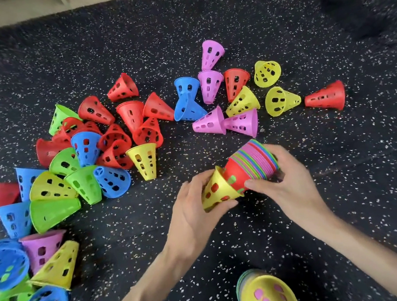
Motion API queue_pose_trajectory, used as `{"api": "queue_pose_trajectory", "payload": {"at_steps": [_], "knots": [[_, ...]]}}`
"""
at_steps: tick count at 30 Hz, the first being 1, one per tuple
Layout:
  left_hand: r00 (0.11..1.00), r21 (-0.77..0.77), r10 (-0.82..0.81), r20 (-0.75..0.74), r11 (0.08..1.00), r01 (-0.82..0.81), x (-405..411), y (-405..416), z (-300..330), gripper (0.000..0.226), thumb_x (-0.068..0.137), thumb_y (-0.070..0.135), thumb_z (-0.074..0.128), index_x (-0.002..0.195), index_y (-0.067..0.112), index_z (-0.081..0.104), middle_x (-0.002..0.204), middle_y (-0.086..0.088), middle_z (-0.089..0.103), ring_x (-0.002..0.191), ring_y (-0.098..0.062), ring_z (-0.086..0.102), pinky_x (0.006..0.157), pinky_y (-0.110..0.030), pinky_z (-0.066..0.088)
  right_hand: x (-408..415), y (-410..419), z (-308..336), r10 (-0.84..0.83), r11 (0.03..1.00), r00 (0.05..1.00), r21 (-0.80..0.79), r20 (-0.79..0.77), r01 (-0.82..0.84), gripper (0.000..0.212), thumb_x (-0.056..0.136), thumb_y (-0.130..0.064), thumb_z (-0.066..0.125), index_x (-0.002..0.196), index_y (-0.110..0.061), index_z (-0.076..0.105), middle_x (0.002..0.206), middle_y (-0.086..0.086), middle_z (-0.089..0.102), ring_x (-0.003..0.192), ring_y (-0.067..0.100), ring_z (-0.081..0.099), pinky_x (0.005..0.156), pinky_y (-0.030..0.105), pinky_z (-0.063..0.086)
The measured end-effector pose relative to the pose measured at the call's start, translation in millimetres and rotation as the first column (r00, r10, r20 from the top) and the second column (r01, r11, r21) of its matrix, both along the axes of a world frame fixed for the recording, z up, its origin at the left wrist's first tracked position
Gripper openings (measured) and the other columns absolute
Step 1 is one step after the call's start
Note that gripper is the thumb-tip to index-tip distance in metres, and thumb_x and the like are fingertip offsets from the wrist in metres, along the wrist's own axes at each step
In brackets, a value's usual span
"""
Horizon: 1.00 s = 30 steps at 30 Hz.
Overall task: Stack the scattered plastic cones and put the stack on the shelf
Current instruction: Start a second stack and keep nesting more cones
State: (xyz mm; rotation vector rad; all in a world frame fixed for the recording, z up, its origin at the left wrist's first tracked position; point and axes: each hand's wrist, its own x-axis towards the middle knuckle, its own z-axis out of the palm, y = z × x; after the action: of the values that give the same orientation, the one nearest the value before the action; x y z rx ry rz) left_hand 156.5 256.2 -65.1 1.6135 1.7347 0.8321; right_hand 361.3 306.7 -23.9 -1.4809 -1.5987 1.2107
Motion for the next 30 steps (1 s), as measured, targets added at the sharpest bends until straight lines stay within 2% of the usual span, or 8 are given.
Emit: {"api": "queue_pose_trajectory", "payload": {"at_steps": [3, 7, 13, 16, 20, 23, 26, 30], "knots": [[1.0, 0.016, 0.004, -0.012, 1.0, -0.004, 2.0, -3.8, 0.1, 0.069, 0.079, 0.057, 0.078, 0.14, 0.038, 0.052, 0.113, 0.031, 0.057, 0.109, 0.004, 0.051, 0.088, -0.006, 0.039, -9.9, -5.9, -3.7, 0.05, 0.999, 0.999, -0.021, 0.02, -0.05, 0.053, 0.081, -0.021, 0.082, 0.122, -0.043, 0.055, 0.106, -0.024, 0.067, 0.101, 0.0, 0.064, 0.089, 0.025, 0.051], [0.999, 0.007, 0.032, -0.006, 0.999, -0.032, -0.5, -4.1, 0.4, 0.07, 0.078, 0.056, 0.078, 0.141, 0.036, 0.054, 0.11, 0.031, 0.058, 0.107, 0.004, 0.051, 0.089, -0.009, 0.039, -15.0, -10.1, -4.6, 0.079, 0.995, 0.997, -0.056, 0.012, -0.078, 0.052, 0.084, -0.025, 0.078, 0.126, -0.041, 0.052, 0.108, -0.023, 0.066, 0.104, -0.004, 0.061, 0.091, 0.019, 0.048], [0.999, -0.023, 0.048, 0.003, 0.999, -0.048, -5.7, 1.1, 3.0, 0.07, 0.077, 0.051, 0.082, 0.14, 0.033, 0.059, 0.097, 0.035, 0.052, 0.098, 0.0, 0.053, 0.085, -0.005, 0.039, -17.4, -8.1, -9.1, 0.086, 0.993, 0.994, -0.087, 0.063, -0.081, 0.067, 0.079, -0.028, 0.084, 0.131, -0.04, 0.045, 0.109, -0.018, 0.065, 0.102, -0.007, 0.059, 0.084, 0.011, 0.045], [0.999, 0.022, 0.013, 0.05, 1.0, -0.014, -15.5, 4.0, 3.9, 0.061, 0.077, 0.061, 0.072, 0.134, 0.041, 0.062, 0.109, 0.04, 0.059, 0.107, -0.002, 0.055, 0.09, -0.011, 0.042, -15.1, -5.6, -11.3, 0.043, 0.997, 0.997, -0.074, 0.058, -0.038, 0.064, 0.08, -0.027, 0.084, 0.13, -0.04, 0.047, 0.108, -0.02, 0.065, 0.103, -0.008, 0.059, 0.086, 0.011, 0.044], [0.927, 0.202, 0.371, 0.057, 0.905, -0.375, -37.8, 16.3, -6.3, 0.051, 0.09, 0.041, 0.073, 0.137, 0.03, 0.059, 0.135, 0.015, 0.056, 0.126, -0.012, 0.048, 0.104, -0.043, 0.046, -8.0, 0.1, -17.8, 0.019, 0.996, 0.996, -0.088, 0.091, -0.011, 0.067, 0.08, -0.029, 0.083, 0.134, -0.039, 0.045, 0.111, -0.019, 0.063, 0.106, -0.004, 0.057, 0.094, 0.025, 0.046], [0.866, 0.179, 0.5, 0.033, 0.849, -0.497, -59.3, 34.1, -14.7, 0.069, 0.089, 0.024, 0.08, 0.149, 0.02, 0.046, 0.146, -0.001, 0.041, 0.133, -0.013, 0.037, 0.111, -0.05, 0.041, -6.5, 1.6, -16.3, 0.016, 0.994, 0.996, -0.105, 0.089, -0.007, 0.065, 0.08, -0.027, 0.083, 0.132, -0.038, 0.045, 0.11, -0.019, 0.062, 0.101, -0.013, 0.055, 0.087, 0.015, 0.044], [0.88, 0.093, 0.475, 0.015, 0.876, -0.474, -73.2, 48.8, -22.6, 0.08, 0.087, 0.023, 0.082, 0.154, 0.024, 0.039, 0.149, -0.007, 0.034, 0.134, -0.013, 0.033, 0.115, -0.041, 0.039, -8.3, 2.2, -13.3, 0.015, 0.995, 0.997, -0.103, 0.076, -0.007, 0.061, 0.08, -0.025, 0.083, 0.126, -0.04, 0.046, 0.104, -0.021, 0.063, 0.097, -0.016, 0.055, 0.078, 0.006, 0.042], [0.912, 0.132, 0.406, -0.054, 0.909, -0.396, -80.1, 58.5, -29.1, 0.07, 0.085, 0.012, 0.081, 0.144, 0.027, 0.046, 0.139, -0.007, 0.037, 0.118, -0.004, 0.035, 0.098, -0.003, 0.029, -6.0, 2.6, -15.1, 0.015, 0.996, 0.998, -0.088, 0.067, -0.009, 0.06, 0.079, -0.025, 0.084, 0.123, -0.043, 0.047, 0.103, -0.031, 0.062, 0.099, -0.012, 0.058, 0.08, 0.013, 0.043]]}}
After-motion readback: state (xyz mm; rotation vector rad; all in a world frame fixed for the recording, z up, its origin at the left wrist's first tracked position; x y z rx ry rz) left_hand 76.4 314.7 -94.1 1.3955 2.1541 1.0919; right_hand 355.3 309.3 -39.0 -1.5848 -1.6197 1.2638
